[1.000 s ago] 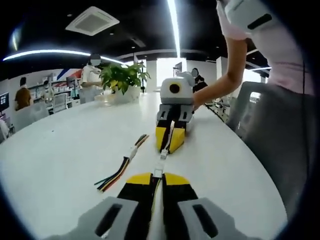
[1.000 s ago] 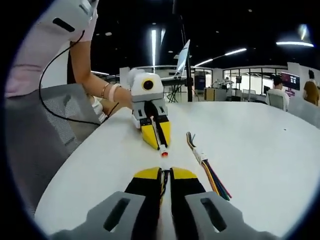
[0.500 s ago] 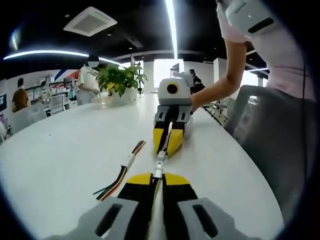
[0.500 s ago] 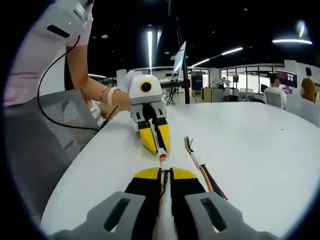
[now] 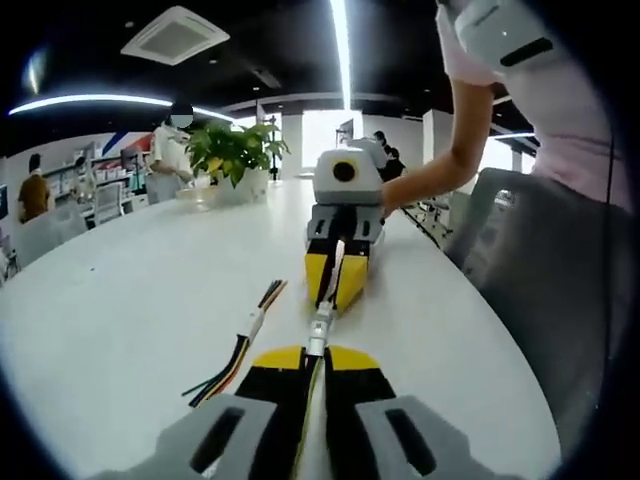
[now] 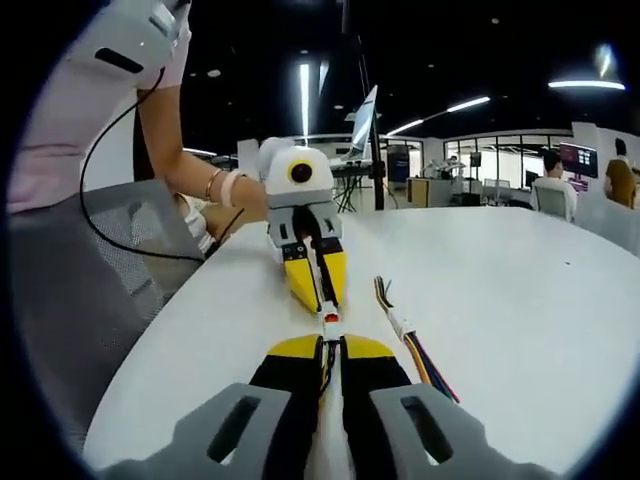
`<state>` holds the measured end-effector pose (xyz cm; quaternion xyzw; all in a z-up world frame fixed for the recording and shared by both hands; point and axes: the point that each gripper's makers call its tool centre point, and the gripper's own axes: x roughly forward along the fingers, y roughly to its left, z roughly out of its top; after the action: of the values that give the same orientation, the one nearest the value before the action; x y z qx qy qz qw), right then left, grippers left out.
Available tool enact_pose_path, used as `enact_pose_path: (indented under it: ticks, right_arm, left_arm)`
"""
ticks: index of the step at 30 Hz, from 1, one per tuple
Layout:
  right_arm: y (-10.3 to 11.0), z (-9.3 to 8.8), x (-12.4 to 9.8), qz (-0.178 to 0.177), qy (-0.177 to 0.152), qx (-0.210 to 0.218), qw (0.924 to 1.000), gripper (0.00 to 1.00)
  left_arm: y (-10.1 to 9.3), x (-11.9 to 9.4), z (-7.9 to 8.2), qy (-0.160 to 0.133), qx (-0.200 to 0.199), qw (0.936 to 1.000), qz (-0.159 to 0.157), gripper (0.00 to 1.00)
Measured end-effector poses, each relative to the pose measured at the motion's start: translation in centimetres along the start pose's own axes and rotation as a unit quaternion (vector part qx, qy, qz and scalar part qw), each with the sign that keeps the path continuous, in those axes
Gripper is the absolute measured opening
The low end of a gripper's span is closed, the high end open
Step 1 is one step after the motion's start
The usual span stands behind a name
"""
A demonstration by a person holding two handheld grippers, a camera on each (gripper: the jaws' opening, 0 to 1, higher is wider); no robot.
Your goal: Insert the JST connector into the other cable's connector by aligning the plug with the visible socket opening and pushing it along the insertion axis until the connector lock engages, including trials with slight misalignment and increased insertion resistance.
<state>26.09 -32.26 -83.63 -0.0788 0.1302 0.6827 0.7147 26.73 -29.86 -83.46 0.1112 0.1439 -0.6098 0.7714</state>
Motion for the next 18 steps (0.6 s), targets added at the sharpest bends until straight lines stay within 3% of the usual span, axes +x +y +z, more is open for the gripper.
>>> enact_pose_path:
  ticks: [7, 18]
  right_arm:
    - [0.18, 0.01, 0.06, 0.006, -0.002, 0.0, 1.0, 0.04]
    - [-0.09, -0.5, 0.12, 0.005, 0.001, 0.005, 1.0, 0.04]
  left_arm:
    - [-0.02, 0.34, -0.62, 0.018, 0.009, 0.9998, -0.004, 0.0]
    - [-0.16, 0.69, -0.31, 0.01, 0.002, 0.9999, -0.012, 0.0]
